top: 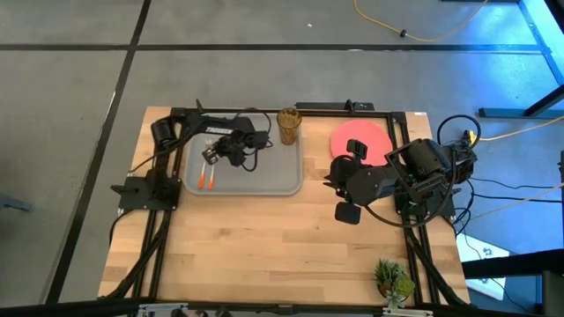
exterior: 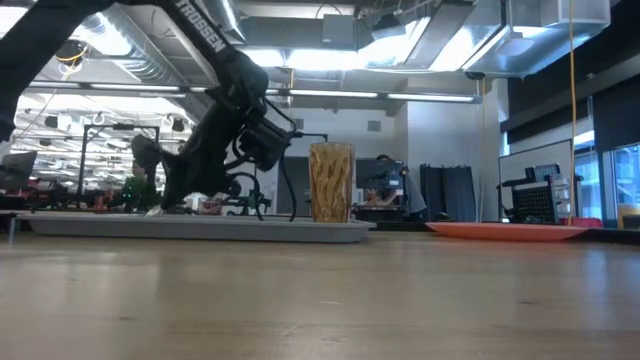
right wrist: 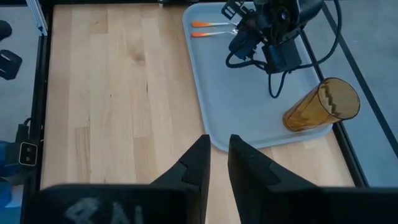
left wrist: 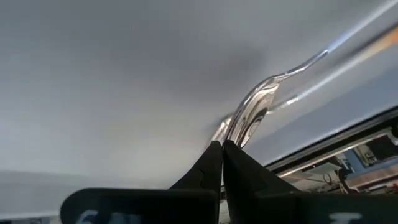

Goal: Pick and place plate/cup/fork/spoon on tray
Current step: Put the orange spoon to the right side of the orange fork on the gray serving tray

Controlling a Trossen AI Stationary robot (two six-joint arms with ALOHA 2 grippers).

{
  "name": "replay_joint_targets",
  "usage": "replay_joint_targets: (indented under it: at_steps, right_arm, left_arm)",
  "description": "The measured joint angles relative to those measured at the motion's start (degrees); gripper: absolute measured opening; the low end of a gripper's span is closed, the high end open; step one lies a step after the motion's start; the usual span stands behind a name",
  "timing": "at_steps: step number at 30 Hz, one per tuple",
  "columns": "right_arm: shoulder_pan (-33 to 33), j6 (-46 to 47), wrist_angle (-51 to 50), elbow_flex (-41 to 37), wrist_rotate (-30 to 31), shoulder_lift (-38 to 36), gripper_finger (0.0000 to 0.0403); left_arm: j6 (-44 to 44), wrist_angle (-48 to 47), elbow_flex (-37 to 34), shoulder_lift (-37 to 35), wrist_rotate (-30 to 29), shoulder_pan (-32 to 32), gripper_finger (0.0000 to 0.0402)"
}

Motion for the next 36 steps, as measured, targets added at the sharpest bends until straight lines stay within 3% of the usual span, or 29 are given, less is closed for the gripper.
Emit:
replay_joint_targets:
  at_steps: [18, 30, 36]
  right_arm:
    - [0.0, 0.1, 0.0, 0.0, 0.0, 0.0, 0.0059]
    - [0.0, 0.4, 0.0, 0.0, 0.0, 0.0, 0.0059]
    - [0.0, 0.4, 0.0, 0.0, 0.0, 0.0, 0.0059]
  left_arm:
    - [0.3, 6.1, 0.0, 1.1, 0.1, 1.2, 0.0000]
    - [-2.4, 5.2, 0.0, 1.1, 0.1, 1.2, 0.0000]
    - [-6.2, 5.1, 0.0, 1.1, 3.9, 1.5, 0.0000]
